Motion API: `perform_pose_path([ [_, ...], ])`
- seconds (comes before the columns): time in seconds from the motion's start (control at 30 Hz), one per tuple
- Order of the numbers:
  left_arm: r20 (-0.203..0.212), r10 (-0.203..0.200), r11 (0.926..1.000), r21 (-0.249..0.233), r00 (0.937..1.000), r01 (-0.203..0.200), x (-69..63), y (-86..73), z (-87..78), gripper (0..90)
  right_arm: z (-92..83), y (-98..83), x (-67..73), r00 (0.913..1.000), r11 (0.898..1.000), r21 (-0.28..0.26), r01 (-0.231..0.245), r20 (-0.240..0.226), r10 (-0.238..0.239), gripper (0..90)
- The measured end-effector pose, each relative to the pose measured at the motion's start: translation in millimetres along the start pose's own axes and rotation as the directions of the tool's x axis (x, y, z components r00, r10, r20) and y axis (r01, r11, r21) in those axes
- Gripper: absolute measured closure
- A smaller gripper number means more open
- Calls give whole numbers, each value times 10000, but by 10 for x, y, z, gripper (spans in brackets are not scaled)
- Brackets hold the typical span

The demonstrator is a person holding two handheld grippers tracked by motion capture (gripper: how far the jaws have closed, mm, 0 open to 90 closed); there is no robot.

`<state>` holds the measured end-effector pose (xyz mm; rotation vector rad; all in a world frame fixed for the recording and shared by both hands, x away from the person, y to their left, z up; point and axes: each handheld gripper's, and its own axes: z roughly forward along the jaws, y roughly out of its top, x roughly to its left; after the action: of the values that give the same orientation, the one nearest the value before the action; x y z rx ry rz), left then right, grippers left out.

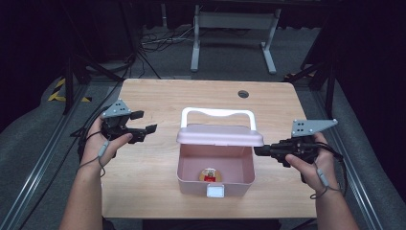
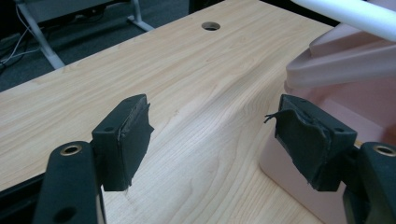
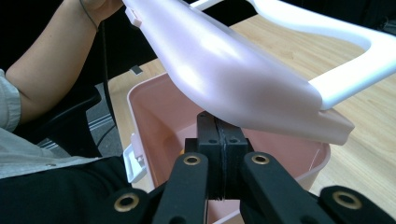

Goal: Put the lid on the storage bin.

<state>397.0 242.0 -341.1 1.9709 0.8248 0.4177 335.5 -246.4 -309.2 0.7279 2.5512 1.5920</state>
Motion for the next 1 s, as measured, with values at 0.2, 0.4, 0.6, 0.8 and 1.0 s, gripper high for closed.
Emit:
perform_pose_path([
  [0.2,-20,-25,10000,48,10000,26,12,-9,12,271,16,-2,12,9999,9993,378,-38,-102,42,900],
  [0.4,-21,-41,9999,147,10000,41,17,-20,37,269,27,-1,35,9999,9968,796,13,-143,-1,900],
  [0.6,-16,-47,9997,242,10000,47,24,-30,58,268,38,-6,54,9997,9912,1324,-83,-220,113,900],
  [0.8,-11,-45,9995,322,10000,45,24,-35,72,267,59,-15,60,9995,9851,1718,-98,-285,149,900],
  [1.0,27,-43,9992,388,10000,42,23,-38,84,267,78,-22,74,9990,9767,2142,-141,-383,228,900],
])
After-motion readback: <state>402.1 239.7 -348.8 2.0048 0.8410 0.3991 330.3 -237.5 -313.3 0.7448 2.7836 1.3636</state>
